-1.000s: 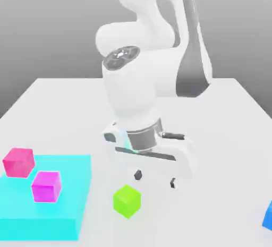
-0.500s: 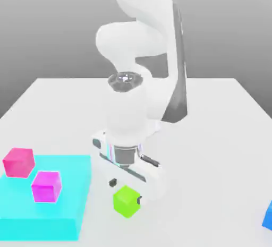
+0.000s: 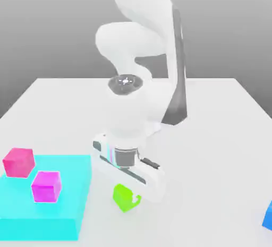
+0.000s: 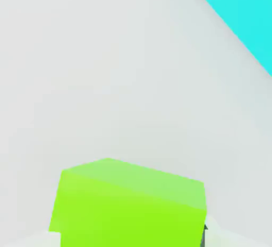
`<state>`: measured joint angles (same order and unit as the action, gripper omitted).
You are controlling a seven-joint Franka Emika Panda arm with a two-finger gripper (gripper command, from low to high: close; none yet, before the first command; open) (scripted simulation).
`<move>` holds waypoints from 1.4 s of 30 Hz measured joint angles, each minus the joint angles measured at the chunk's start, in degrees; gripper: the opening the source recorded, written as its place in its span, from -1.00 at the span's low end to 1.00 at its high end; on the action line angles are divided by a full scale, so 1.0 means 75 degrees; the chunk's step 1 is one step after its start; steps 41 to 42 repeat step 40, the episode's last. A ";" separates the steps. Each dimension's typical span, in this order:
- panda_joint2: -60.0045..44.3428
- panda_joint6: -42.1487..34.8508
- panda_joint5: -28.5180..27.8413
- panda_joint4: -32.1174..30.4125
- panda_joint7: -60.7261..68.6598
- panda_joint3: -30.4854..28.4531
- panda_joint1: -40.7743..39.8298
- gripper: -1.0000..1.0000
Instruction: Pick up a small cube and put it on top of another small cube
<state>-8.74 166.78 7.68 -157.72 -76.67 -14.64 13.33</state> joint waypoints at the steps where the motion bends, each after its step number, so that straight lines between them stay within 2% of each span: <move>1: 0.0164 -0.0132 -0.0163 -0.0037 -0.0120 -0.0075 0.0034 -1.00; 5: 0.0498 -0.0616 -0.0449 -0.0002 0.0095 -0.0030 0.0125 -1.00; 16: -0.0391 -0.1738 -0.0581 0.1576 0.4714 0.1704 0.0494 -1.00; 32: -0.0986 -0.3029 -0.1862 0.3791 1.0888 0.3892 0.1078 -1.00; 36: -0.1813 -0.2360 -0.2349 0.3986 1.1025 0.3767 0.1319 -1.00; 37: -0.2011 -0.2181 -0.2442 0.4004 1.0975 0.3699 0.1373 1.00; 42: -0.2011 -0.2181 -0.2442 0.4004 1.0975 0.3699 0.1373 1.00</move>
